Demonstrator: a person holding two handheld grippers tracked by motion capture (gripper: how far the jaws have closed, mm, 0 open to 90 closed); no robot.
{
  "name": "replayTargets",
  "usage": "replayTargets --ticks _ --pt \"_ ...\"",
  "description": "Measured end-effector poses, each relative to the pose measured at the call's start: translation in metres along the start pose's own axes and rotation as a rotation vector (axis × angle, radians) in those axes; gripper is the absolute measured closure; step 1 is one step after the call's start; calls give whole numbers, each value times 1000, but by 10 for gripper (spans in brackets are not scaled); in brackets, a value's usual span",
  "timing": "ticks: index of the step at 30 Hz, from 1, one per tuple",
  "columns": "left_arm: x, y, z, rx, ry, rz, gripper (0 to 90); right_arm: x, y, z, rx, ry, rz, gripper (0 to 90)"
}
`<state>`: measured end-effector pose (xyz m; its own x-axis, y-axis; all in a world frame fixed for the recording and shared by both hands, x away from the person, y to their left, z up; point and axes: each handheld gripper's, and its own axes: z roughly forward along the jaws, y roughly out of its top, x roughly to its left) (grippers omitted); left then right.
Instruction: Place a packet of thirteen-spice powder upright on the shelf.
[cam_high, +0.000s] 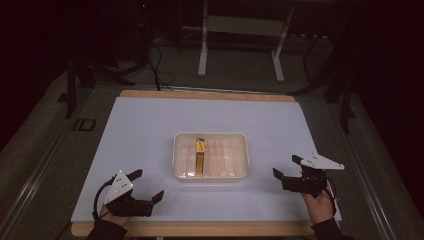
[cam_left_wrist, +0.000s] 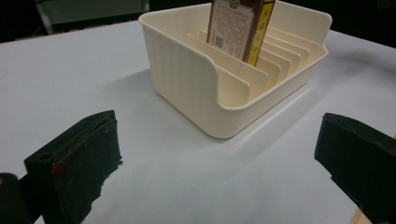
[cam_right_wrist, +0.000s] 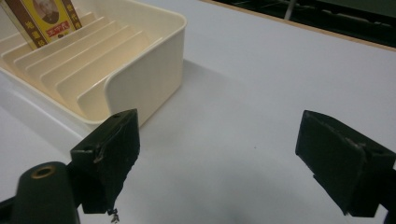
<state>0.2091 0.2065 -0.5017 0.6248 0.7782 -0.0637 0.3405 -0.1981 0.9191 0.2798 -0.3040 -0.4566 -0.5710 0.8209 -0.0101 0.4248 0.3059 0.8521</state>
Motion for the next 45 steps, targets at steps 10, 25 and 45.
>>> replayTargets --ticks 10,25,45 --pt "1 1 2 5 -6 6 4 -2 -3 -4 -24 -36 14 135" --pt "1 1 3 6 -7 5 4 -2 -3 2 -47 -16 -1 136" --pt "1 1 2 3 -11 2 4 -13 -8 8 -48 -18 28 130"
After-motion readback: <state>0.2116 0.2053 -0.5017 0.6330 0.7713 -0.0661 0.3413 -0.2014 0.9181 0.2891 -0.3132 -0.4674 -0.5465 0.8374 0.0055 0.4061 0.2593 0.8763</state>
